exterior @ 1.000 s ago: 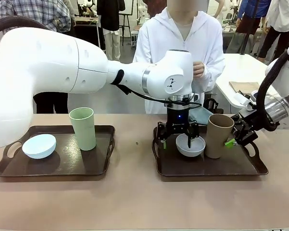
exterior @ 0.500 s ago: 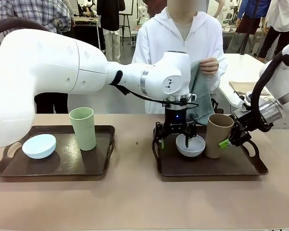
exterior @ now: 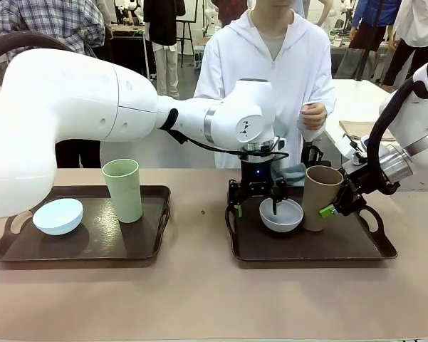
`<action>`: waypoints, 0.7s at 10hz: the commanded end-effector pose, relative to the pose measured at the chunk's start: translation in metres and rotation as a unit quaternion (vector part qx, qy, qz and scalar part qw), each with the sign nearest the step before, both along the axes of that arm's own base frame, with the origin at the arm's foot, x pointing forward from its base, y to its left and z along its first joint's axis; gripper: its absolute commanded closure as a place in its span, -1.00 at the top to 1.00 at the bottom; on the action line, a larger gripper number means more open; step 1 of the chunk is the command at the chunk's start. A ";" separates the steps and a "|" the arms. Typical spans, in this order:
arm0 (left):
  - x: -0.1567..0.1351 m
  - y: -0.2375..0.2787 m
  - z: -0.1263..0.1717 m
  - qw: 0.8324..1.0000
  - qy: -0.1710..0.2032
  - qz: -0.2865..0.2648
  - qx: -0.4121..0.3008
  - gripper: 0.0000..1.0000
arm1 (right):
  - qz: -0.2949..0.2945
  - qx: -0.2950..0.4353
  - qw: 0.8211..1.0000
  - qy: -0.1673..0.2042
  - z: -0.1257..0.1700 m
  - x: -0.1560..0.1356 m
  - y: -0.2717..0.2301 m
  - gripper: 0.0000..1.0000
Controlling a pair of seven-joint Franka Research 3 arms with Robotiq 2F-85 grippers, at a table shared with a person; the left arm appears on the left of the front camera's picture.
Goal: Set up a tray with a mat and arrange the tableware.
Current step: Pick up the Picnic Bowl and Reusable plastic cup from the Handle tray in front of the human's position and hold them in the air.
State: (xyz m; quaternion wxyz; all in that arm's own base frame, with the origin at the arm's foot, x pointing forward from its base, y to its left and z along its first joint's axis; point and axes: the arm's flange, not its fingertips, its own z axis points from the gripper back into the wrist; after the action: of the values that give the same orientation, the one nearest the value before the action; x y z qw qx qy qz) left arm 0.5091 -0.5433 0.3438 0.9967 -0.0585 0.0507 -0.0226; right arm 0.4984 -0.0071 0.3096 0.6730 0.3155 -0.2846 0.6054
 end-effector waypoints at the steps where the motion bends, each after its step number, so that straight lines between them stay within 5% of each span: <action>1: 0.009 -0.002 -0.003 0.999 -0.020 -0.027 -0.025 1.00 | -0.010 0.001 1.000 -0.001 -0.007 0.000 0.008 1.00; 2: 0.010 -0.002 -0.006 0.998 -0.037 -0.045 -0.034 0.55 | -0.002 0.000 1.000 -0.006 -0.007 0.000 0.007 -0.19; 3: 0.008 -0.001 -0.005 0.997 -0.040 -0.053 -0.037 0.09 | 0.000 0.002 1.000 -0.006 -0.008 -0.001 0.007 -0.19; 4: 0.007 -0.003 -0.005 0.997 -0.042 -0.059 -0.038 -0.40 | 0.001 0.002 1.000 -0.006 -0.008 -0.001 0.006 -1.00; 5: 0.007 -0.002 -0.005 0.997 -0.041 -0.061 -0.034 -0.89 | 0.001 0.003 1.000 -0.005 -0.009 -0.001 0.006 -0.28; 6: 0.005 -0.003 -0.006 0.997 -0.037 -0.059 -0.028 -1.00 | 0.001 0.004 1.000 -0.005 -0.009 -0.002 0.006 -1.00; 7: 0.005 -0.003 -0.006 0.997 -0.038 -0.059 -0.026 -0.53 | 0.001 0.004 1.000 -0.005 -0.010 -0.002 0.006 -1.00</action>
State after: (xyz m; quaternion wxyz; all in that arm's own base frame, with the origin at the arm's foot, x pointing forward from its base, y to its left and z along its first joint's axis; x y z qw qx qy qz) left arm 0.5163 -0.5491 0.3369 0.9929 -0.0877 0.0185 -0.0786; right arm 0.4985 -0.0048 0.3069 0.6724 0.3165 -0.2826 0.6065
